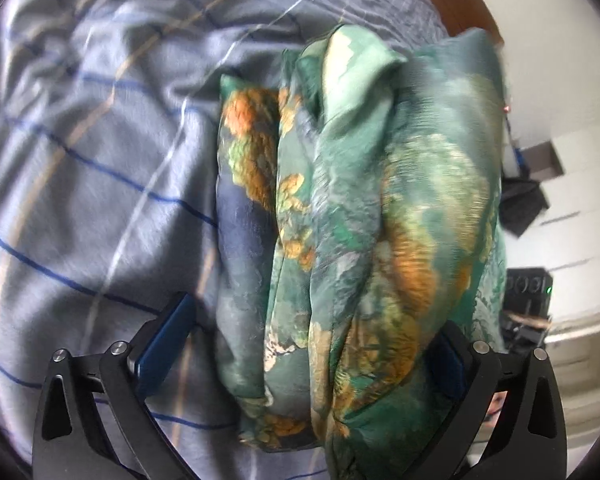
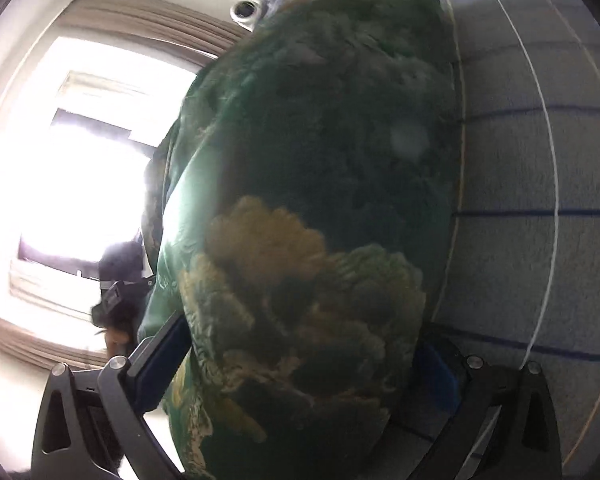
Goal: Fold large clothes
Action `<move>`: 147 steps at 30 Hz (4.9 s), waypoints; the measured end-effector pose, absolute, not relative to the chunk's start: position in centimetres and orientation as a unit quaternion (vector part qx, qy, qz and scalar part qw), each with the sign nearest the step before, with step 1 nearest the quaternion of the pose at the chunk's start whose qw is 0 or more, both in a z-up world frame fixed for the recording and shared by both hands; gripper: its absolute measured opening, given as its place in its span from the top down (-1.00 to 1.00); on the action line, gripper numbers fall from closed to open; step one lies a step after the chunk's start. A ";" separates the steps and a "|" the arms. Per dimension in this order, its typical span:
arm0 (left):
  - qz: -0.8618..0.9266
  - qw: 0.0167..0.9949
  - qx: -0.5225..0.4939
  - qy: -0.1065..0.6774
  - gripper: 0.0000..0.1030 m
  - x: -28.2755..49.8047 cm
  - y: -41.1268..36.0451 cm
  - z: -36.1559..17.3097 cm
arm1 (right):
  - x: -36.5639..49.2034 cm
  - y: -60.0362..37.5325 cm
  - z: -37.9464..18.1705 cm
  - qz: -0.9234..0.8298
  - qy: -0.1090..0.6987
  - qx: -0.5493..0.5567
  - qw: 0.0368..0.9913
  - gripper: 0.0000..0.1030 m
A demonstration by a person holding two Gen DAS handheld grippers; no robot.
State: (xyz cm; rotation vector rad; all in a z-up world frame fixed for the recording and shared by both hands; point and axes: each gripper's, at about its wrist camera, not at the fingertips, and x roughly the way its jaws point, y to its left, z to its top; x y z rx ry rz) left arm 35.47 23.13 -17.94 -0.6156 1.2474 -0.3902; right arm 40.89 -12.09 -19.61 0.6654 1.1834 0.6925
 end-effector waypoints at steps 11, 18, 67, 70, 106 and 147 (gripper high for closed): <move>-0.177 0.817 -0.214 0.506 0.00 31.3 20.4 -12.4 | 35.6 -4.3 -10.7 0.290 0.411 0.017 0.864 -0.81; -0.191 0.845 -0.195 0.460 0.01 33.8 16.1 -8.0 | 36.3 -6.6 -7.4 0.290 0.349 0.019 0.891 -0.81; -0.046 0.956 0.025 0.288 -0.99 19.4 -0.5 2.2 | 21.7 -15.1 2.7 -0.034 0.237 -0.043 0.970 -1.00; -0.046 0.955 0.029 0.292 -0.99 18.6 -0.8 2.2 | 20.5 -14.7 3.2 -0.043 0.240 -0.040 0.969 -1.00; 0.007 0.958 0.027 0.286 -0.99 15.6 0.3 2.7 | 17.7 -12.5 3.9 -0.045 0.263 -0.032 0.963 -1.00; 0.028 0.963 0.028 0.266 -0.99 14.9 1.1 4.3 | 17.7 -11.1 3.4 -0.038 0.284 -0.022 0.958 -1.00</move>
